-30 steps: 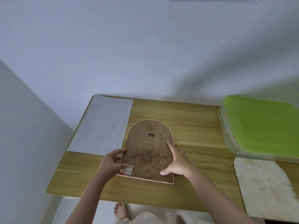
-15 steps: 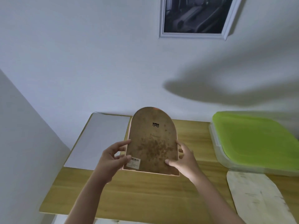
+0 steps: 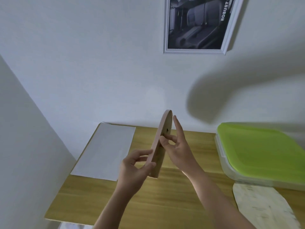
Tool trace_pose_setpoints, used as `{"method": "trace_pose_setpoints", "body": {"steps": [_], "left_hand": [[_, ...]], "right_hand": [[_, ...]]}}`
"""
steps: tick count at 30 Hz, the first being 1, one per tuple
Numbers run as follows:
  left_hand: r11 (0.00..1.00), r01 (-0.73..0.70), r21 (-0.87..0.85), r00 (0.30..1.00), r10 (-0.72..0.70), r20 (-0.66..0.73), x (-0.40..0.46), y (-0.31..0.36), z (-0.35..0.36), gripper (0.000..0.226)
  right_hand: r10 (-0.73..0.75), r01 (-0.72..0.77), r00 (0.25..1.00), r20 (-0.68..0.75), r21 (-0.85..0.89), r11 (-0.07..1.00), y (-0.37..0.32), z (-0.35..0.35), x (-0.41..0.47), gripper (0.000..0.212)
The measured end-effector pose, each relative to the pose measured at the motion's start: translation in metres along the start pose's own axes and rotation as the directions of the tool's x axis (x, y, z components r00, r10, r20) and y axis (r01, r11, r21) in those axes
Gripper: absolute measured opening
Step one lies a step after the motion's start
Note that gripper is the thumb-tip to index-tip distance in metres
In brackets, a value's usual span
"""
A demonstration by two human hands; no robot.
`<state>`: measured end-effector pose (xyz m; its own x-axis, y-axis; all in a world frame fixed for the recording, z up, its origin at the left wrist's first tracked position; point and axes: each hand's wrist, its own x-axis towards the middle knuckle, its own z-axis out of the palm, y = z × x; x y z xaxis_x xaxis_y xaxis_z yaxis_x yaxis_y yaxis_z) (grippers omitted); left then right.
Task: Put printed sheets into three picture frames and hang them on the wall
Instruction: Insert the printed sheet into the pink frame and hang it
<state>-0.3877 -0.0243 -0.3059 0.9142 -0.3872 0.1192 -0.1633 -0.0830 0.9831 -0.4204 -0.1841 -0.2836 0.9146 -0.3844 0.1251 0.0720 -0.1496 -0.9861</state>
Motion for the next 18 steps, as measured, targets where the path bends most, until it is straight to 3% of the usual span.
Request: {"method": "trace_pose_setpoints", "body": {"steps": [7,15,18], "left_hand": [[0.982,-0.168,0.086,0.984,0.163,0.069,-0.001,-0.001,0.009,0.025],[0.890,-0.392,0.234,0.913,0.343,0.223,0.006,-0.028,0.015,0.029],[0.841,-0.411,0.351,0.912,0.380,0.157,0.015,-0.040,0.008,0.043]], "right_hand": [[-0.012,0.015,0.991,-0.133,0.017,1.000,0.005,-0.002,0.003,0.053],[0.040,0.001,0.955,-0.293,0.138,0.990,0.017,0.000,0.002,0.055],[0.006,0.041,0.946,-0.323,0.141,0.989,0.014,-0.002,0.005,0.055]]}}
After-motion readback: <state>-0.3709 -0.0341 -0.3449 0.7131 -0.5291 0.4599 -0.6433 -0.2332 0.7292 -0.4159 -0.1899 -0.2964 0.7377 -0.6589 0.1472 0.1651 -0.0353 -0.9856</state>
